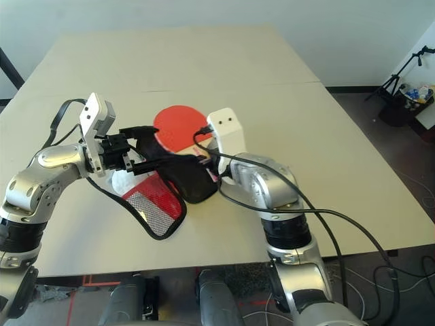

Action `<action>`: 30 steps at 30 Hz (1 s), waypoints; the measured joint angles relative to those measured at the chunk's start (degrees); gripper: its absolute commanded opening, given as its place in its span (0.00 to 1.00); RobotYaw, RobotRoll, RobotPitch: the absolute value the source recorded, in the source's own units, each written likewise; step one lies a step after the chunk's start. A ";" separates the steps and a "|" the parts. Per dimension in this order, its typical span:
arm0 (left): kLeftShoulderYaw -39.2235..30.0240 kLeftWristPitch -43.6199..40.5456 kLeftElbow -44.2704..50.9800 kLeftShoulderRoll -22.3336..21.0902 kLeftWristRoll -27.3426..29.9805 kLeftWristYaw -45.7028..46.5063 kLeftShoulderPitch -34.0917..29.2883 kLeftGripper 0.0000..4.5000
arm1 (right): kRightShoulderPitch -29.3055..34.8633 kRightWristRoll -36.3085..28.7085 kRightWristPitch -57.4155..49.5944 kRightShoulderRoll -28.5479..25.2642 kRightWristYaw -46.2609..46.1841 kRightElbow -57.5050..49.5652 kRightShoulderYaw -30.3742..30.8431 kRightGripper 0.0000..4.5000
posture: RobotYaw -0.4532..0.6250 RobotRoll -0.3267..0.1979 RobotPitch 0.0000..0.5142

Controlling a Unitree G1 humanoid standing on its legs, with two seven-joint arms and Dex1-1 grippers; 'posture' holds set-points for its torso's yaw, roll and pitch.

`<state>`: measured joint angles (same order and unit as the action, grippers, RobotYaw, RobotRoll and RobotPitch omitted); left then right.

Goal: Store the ping-pong paddle in its case and zip it.

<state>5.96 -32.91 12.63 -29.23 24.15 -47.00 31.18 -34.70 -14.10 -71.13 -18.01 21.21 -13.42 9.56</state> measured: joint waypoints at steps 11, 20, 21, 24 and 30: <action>0.00 -0.95 0.87 -0.19 0.02 0.63 -0.06 1.00 | -0.25 0.90 3.48 -0.34 1.41 5.93 1.15 0.26 | 0.43 0.62 0.23; 0.00 -1.06 0.97 -0.23 0.02 0.76 -0.20 1.00 | -0.44 1.31 7.70 -0.80 4.21 9.48 2.94 0.26 | 0.43 0.62 0.23; 0.00 -1.07 0.98 -0.23 0.02 0.80 -0.21 1.00 | -0.45 1.32 7.70 -0.73 4.22 9.76 2.94 0.34 | 0.44 0.62 0.23; -0.10 -1.74 1.47 0.22 0.37 1.36 -0.20 1.00 | -0.89 1.29 7.74 -0.40 4.08 9.89 2.50 0.55 | 0.44 0.62 0.23; -1.22 -3.14 3.23 -0.99 1.30 1.55 0.54 1.00 | -0.75 -0.55 9.12 -2.87 6.68 8.47 -0.90 0.96 | 0.45 0.62 0.23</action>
<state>4.74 -36.05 15.86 -30.21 25.45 -45.45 31.72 -35.45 -14.65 -62.02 -20.87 27.89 -4.96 8.67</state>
